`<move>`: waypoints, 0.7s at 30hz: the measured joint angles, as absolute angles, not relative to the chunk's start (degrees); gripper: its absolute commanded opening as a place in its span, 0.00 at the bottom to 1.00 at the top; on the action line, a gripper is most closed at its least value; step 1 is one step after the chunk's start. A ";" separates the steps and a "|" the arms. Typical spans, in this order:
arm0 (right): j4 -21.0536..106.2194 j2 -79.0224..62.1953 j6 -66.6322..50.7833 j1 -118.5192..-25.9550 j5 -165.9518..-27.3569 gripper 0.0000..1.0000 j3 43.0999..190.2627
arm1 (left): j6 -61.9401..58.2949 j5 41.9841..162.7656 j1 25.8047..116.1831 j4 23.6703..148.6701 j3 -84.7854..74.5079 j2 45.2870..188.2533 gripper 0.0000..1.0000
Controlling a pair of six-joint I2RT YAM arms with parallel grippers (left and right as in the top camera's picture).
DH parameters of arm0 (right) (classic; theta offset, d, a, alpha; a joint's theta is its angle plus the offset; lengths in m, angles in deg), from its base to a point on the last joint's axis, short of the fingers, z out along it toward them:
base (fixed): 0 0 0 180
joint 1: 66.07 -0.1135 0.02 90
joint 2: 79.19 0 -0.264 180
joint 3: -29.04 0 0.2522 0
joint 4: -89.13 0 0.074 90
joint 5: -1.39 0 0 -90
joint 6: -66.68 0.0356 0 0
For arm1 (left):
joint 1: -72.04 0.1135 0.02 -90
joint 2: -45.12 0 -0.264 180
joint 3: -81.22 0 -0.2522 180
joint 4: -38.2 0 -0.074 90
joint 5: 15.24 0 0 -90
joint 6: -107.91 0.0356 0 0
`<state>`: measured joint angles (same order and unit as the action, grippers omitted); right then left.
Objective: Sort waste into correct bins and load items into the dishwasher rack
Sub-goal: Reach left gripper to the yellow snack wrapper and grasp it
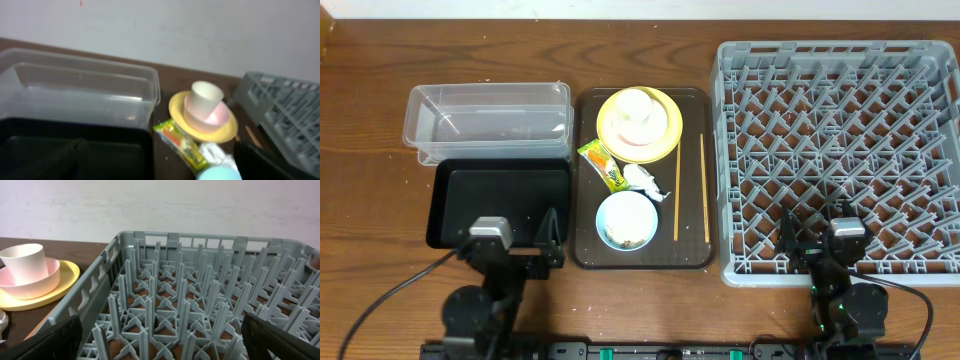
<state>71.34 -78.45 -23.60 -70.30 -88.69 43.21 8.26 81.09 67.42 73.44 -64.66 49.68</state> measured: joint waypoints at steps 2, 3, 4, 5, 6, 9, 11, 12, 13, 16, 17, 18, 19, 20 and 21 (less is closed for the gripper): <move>71.34 -78.45 -23.60 -70.30 -88.69 0.99 43.21 | 7.11 82.03 67.42 79.43 -58.67 53.57 0.95; 71.31 -78.45 -23.60 -70.30 -88.71 0.99 43.21 | 6.67 82.68 67.42 82.16 -56.22 55.87 0.95; 71.29 -78.45 -23.60 -70.30 -88.71 0.99 43.21 | 6.19 83.62 67.42 84.80 -53.70 58.77 0.95; 71.31 -78.45 -23.60 -70.30 -88.69 0.99 43.21 | 5.88 84.80 67.42 87.82 -50.84 62.73 0.95; 71.34 -78.45 -23.60 -70.30 -88.69 0.99 43.21 | 5.66 85.83 67.42 90.47 -48.48 66.16 0.95; 71.29 -78.45 -23.60 -70.30 -88.71 0.99 43.21 | 5.27 89.24 67.42 100.80 -39.89 79.43 0.95; 71.27 -78.41 -23.60 -70.30 -88.71 0.99 43.21 | 4.94 91.21 67.42 107.60 -33.22 89.70 0.95; 71.34 -78.37 -23.60 -70.30 -88.71 0.99 43.21 | 4.81 91.86 67.42 110.07 -30.23 94.55 0.95; 71.31 -78.37 -23.60 -70.30 -88.71 0.99 43.21 | 4.68 92.82 67.42 112.32 -26.73 99.91 0.95; 71.31 -78.34 -23.60 -70.30 -88.71 0.99 43.21 | 4.55 95.27 67.42 112.52 -19.54 113.04 0.95; 71.31 -78.34 -23.62 -70.30 -88.71 0.99 43.21 | 4.51 96.47 67.42 112.15 -18.01 117.09 0.95; 71.34 -78.34 -23.60 -70.30 -88.71 0.99 43.21 | 4.31 97.98 67.42 111.10 -17.38 120.37 0.95; 71.34 -78.34 -23.60 -70.30 -88.71 0.99 43.21 | 4.05 99.38 67.42 109.85 -17.09 122.73 0.95; 71.31 -78.32 -23.60 -70.30 -88.71 0.99 43.21 | 3.65 101.26 67.42 108.63 -17.01 125.28 0.95; 71.34 -78.32 -23.60 -70.30 -88.71 0.99 43.21 | 3.02 103.14 67.33 107.49 -17.01 127.95 0.91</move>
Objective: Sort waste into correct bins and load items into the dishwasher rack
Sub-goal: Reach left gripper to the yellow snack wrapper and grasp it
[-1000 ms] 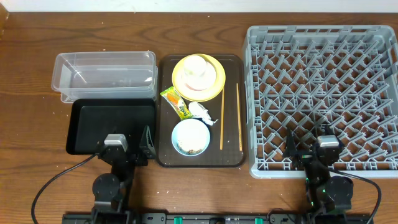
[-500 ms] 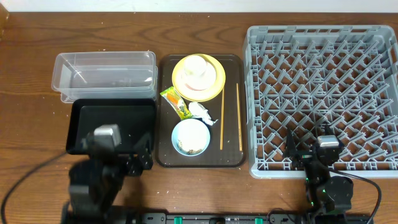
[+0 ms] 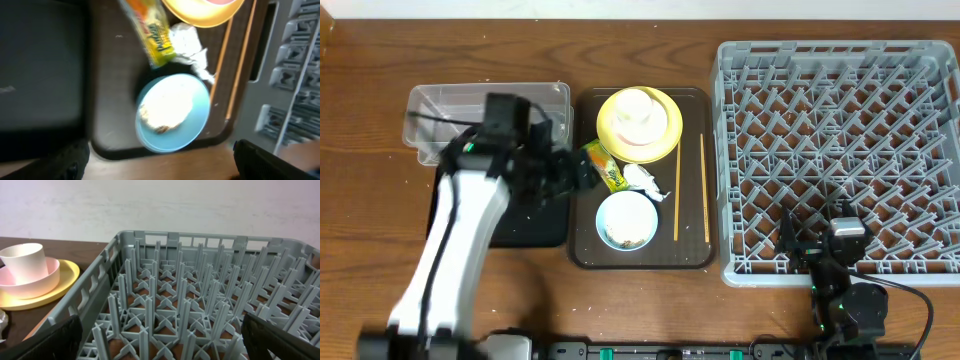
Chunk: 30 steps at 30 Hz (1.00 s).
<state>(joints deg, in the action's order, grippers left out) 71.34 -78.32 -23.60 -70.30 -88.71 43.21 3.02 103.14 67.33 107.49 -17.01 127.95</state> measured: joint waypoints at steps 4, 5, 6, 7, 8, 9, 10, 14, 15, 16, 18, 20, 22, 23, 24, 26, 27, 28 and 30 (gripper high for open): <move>71.34 -78.32 -23.60 -70.30 -88.69 0.99 43.21 | 1.10 107.82 66.37 105.94 -17.01 136.71 0.11; 71.34 -78.32 -23.60 -70.30 -88.69 0.99 43.21 | 1.10 108.12 66.09 105.90 -17.01 137.83 0.06; 71.34 -78.32 -23.60 -70.30 -88.71 0.99 43.21 | 0.96 108.25 65.63 105.76 -17.01 138.86 0.06; 71.34 -78.32 -23.60 -70.30 -88.71 0.99 43.21 | 0.94 108.19 65.15 105.52 -17.01 139.49 0.06; 71.31 -78.32 -23.60 -70.30 -88.71 0.99 43.21 | 1.01 107.66 64.67 105.11 -17.01 139.67 0.06; 71.34 -78.34 -23.60 -70.30 -88.71 0.99 43.21 | 0.44 106.70 63.97 104.45 -17.01 139.69 0.06; 71.34 -78.32 -23.60 -70.30 -88.71 0.99 43.21 | -0.33 105.22 63.22 103.80 -17.01 139.49 0.06; 71.31 -78.34 -23.60 -70.30 -88.71 0.99 43.21 | -3.93 95.91 58.98 101.00 -17.01 139.23 0.06; 71.34 -78.32 -23.60 -70.30 -88.71 0.99 43.21 | -5.18 92.52 57.28 100.15 -17.01 139.23 0.08; 71.34 -78.34 -23.60 -70.30 -88.69 0.99 43.21 | -6.29 88.98 55.53 99.08 -17.01 139.23 0.13; 71.34 -78.34 -23.60 -70.30 -88.69 0.99 43.21 | -8.50 82.55 52.38 97.37 -17.01 139.23 0.30; 71.31 -78.34 -23.60 -70.30 -88.71 0.99 43.21 | -10.84 76.21 49.52 96.10 -17.01 139.23 0.39; 71.34 -78.32 -23.60 -70.30 -88.71 0.99 43.21 | -13.42 70.84 47.64 94.46 -17.01 139.23 0.39; 71.31 -78.34 -23.60 -70.30 -88.71 0.99 43.21 | -14.10 69.52 47.31 93.96 -17.01 139.23 0.39; 71.34 -78.34 -23.62 -70.30 -88.71 0.99 43.21 | -15.10 67.99 47.05 93.50 -17.01 139.23 0.40; 71.34 -78.34 -23.60 -70.30 -88.71 0.99 43.21 | -16.52 65.83 47.03 92.80 -17.01 139.23 0.40; 71.34 -78.34 -23.60 -70.30 -88.71 0.99 43.21 | -16.91 65.07 47.05 92.45 -17.01 139.23 0.40; 71.34 -78.34 -23.60 -70.30 -88.71 0.99 43.21 | -17.26 64.43 47.12 92.19 -17.01 139.23 0.40; 71.34 -78.34 -23.60 -70.30 -88.71 0.99 43.21 | -17.96 63.54 47.14 91.95 -17.01 139.23 0.40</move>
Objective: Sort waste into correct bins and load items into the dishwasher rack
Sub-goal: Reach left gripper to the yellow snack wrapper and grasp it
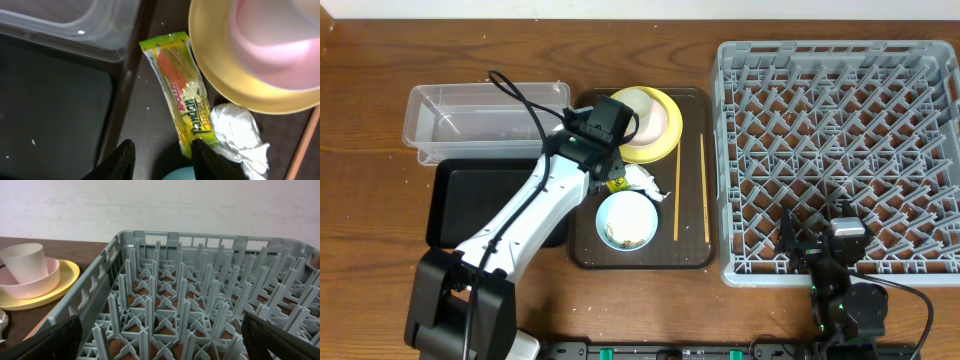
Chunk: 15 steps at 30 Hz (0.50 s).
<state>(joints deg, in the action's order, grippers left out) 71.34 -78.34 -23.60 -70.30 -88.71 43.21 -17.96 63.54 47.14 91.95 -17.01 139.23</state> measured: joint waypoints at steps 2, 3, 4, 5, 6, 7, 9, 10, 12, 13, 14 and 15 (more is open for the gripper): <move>71.34 -78.34 -23.60 -70.30 -88.71 0.99 43.21 | -18.36 62.88 47.14 91.97 -17.01 139.23 0.40; 71.34 -78.32 -23.60 -70.30 -88.69 0.99 43.21 | -18.58 62.68 47.14 91.95 -17.01 139.25 0.40; 71.34 -78.32 -23.60 -70.30 -88.71 0.99 43.21 | -18.88 62.53 47.14 91.95 -17.01 139.27 0.40; 71.34 -78.34 -23.60 -70.30 -88.71 0.99 43.21 | -19.30 62.40 47.14 91.93 -17.01 139.32 0.40; 71.34 -78.32 -23.60 -70.30 -88.71 0.99 43.21 | -19.65 62.31 47.14 91.80 -17.01 139.53 0.40; 71.34 -78.34 -23.60 -70.30 -88.71 0.99 43.21 | -19.89 62.31 47.14 91.51 -17.01 139.86 0.40; 71.34 -78.32 -23.60 -70.30 -88.71 0.99 43.21 | -20.24 62.31 47.14 90.77 -17.01 140.93 0.40; 71.34 -78.32 -23.60 -70.30 -88.71 0.99 43.21 | -20.43 62.31 47.14 90.40 -17.01 141.72 0.40; 71.31 -78.32 -23.60 -70.30 -88.71 0.99 43.21 | -20.74 62.31 47.14 89.61 -17.01 143.62 0.40; 71.34 -78.32 -23.60 -70.30 -88.71 0.99 43.21 | -20.89 62.31 47.14 89.13 -17.01 144.63 0.40; 71.31 -78.34 -23.60 -70.30 -88.71 0.99 43.21 | -20.91 62.31 47.14 88.83 -17.01 145.54 0.40; 71.34 -78.32 -23.60 -70.30 -88.71 0.99 43.21 | -20.94 62.31 47.14 88.61 -17.01 146.42 0.40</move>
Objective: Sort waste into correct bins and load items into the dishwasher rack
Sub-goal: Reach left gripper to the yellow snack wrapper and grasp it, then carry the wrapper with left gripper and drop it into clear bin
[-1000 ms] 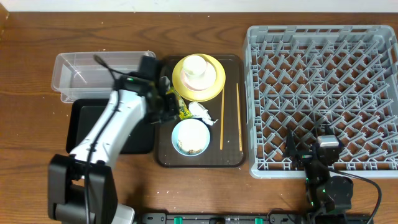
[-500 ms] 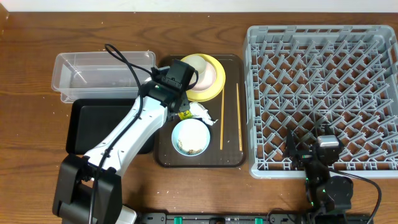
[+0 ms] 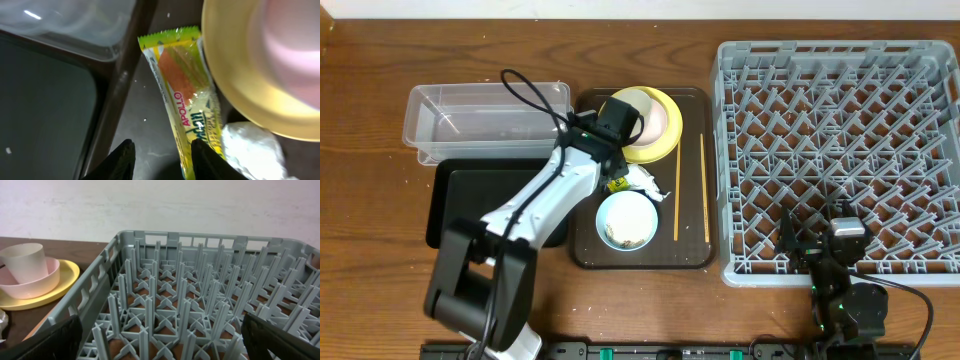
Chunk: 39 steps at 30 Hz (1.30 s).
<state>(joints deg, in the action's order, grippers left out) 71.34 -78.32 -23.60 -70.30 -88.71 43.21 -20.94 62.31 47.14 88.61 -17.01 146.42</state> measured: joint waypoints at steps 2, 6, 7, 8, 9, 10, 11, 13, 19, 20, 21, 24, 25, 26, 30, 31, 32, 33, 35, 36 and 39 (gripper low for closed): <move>71.34 -78.32 -23.60 -70.30 -88.71 0.99 43.21 | -21.05 62.31 47.14 87.97 -17.01 147.84 0.40; 71.31 -78.34 -23.60 -70.30 -88.71 0.99 43.21 | -21.09 62.31 47.14 86.49 -17.01 149.37 0.40; 71.34 -78.34 -23.60 -70.30 -88.71 0.99 43.21 | -21.09 62.31 47.14 86.14 -17.01 149.65 0.39; 71.31 -78.32 -23.60 -70.30 -88.71 0.99 43.21 | -21.09 62.31 47.14 86.01 -17.01 149.89 0.40; 71.34 -78.34 -23.60 -70.30 -88.71 0.99 43.21 | -21.09 62.31 47.14 85.96 -17.01 150.16 0.40; 71.34 -78.32 -23.60 -70.30 -88.71 0.99 43.21 | -21.09 62.31 47.14 85.96 -17.01 150.44 0.40; 71.34 -78.34 -23.60 -70.30 -88.71 0.99 43.21 | -21.09 62.31 47.14 85.90 -17.01 150.83 0.40; 71.34 -78.34 -23.60 -70.30 -88.71 0.99 43.21 | -21.09 62.31 47.14 85.53 -17.01 151.71 0.39; 71.34 -78.34 -23.60 -70.30 -88.71 0.99 43.21 | -21.09 62.31 47.14 82.90 -17.01 155.58 0.39; 71.34 -78.34 -23.60 -70.30 -88.71 0.99 43.21 | -21.11 62.31 47.14 82.79 -17.01 155.86 0.37; 71.34 -78.32 -23.60 -70.30 -88.71 0.99 43.21 | -21.13 62.29 47.14 82.62 -17.01 155.93 0.34; 71.34 -78.32 -23.60 -70.30 -88.71 0.99 43.21 | -21.31 62.29 47.14 82.53 -17.01 155.93 0.28; 71.34 -78.34 -23.60 -70.30 -88.71 0.99 43.21 | -21.29 62.29 47.14 82.53 -17.01 155.93 0.28; 71.34 -78.34 -23.60 -70.30 -88.71 0.99 43.21 | -21.26 62.29 47.14 82.55 -17.01 155.93 0.28; 71.34 -78.34 -23.60 -70.30 -88.71 0.99 43.21 | -21.31 62.31 47.14 82.55 -17.01 155.93 0.20; 71.34 -78.32 -23.60 -70.30 -88.71 0.99 43.21 | -21.37 62.29 47.14 82.55 -17.01 155.93 0.15; 71.34 -78.34 -23.60 -70.30 -88.71 0.99 43.21 | -21.50 62.29 47.14 82.55 -17.01 155.93 0.12; 71.34 -78.34 -23.60 -70.30 -88.71 0.99 43.21 | -21.40 62.27 47.14 82.55 -17.01 155.93 0.06; 71.34 -78.34 -23.60 -70.30 -88.71 0.99 43.21 | -21.18 62.11 47.14 82.57 -17.01 155.93 0.06; 71.34 -78.34 -23.60 -70.30 -88.71 0.99 43.21 | -21.07 62.09 47.14 82.55 -17.01 155.93 0.06; 71.34 -78.34 -23.60 -70.30 -88.71 0.99 43.21 | -20.87 62.09 47.14 82.60 -17.01 155.62 0.06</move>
